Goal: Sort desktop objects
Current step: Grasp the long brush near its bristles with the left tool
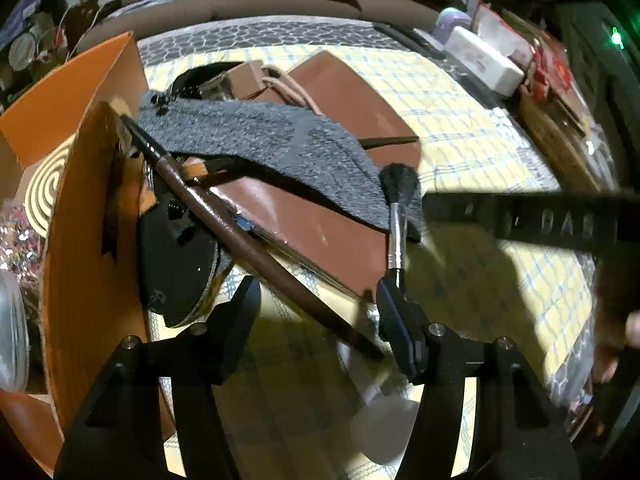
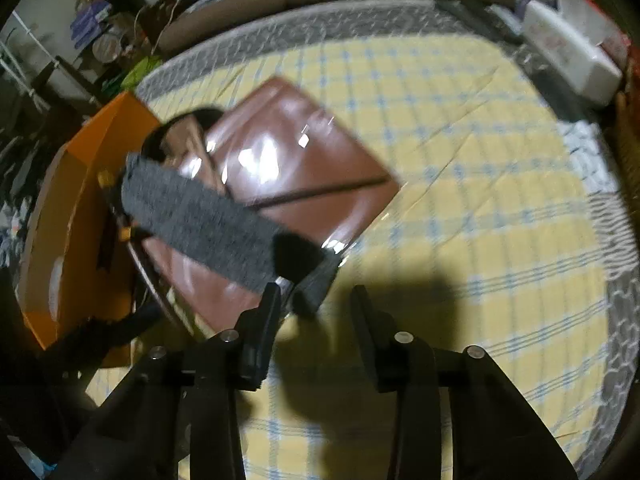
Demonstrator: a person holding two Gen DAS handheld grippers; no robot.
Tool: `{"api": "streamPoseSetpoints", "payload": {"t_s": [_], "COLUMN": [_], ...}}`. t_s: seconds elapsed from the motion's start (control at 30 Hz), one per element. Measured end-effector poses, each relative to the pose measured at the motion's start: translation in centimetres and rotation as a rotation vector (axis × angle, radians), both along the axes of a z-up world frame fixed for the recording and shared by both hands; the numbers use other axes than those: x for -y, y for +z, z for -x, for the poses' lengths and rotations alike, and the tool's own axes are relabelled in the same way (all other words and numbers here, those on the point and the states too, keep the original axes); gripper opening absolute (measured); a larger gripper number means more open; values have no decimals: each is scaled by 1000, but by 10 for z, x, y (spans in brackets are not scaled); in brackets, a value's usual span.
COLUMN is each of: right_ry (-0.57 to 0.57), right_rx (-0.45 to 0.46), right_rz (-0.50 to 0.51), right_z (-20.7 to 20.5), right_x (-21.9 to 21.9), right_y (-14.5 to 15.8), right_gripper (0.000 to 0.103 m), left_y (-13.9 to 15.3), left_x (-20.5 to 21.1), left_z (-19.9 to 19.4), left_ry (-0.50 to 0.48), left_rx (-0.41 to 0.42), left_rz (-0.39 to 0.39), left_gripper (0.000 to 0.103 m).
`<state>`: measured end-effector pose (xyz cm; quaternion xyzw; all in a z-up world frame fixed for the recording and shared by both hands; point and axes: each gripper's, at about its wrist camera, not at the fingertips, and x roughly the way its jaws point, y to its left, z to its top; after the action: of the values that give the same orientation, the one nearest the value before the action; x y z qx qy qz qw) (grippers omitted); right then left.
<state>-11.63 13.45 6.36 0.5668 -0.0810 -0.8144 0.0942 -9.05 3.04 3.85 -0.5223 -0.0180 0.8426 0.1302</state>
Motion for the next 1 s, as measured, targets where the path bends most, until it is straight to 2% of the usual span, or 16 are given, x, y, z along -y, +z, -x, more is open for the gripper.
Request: {"api": "streamPoseSetpoints", "payload": {"t_s": [0.2,0.27,0.33,0.53,0.7,0.8,1.0], "right_ry": [1,7,12,19,50,36,-18], "right_rx": [81,85,80,66,35,17,-77], "right_rz": [71,74,65,43,1,32,93], "right_z": [3,3,3,3,-1,-1,-7], "right_x": [7,10,12,14,19,11,-11], "right_y": [-24,-27,-27,-25,-22,-14,21], "right_gripper": [37,37,37,37,14,11,10], "left_y": [-11,-12,-12,-13,-11,-1,30], "left_x": [3,2,2,2,1,0,13], "left_z": [4,4,4,6,5,2,-1], "left_ry": [21,16,10,27,13,8,16], "left_rx": [38,40,44,51,40,8,-64], "left_rz": [-16,-14,-18,-27,-37,-37,-96], "left_gripper": [56,32,27,29,21,18,16]}}
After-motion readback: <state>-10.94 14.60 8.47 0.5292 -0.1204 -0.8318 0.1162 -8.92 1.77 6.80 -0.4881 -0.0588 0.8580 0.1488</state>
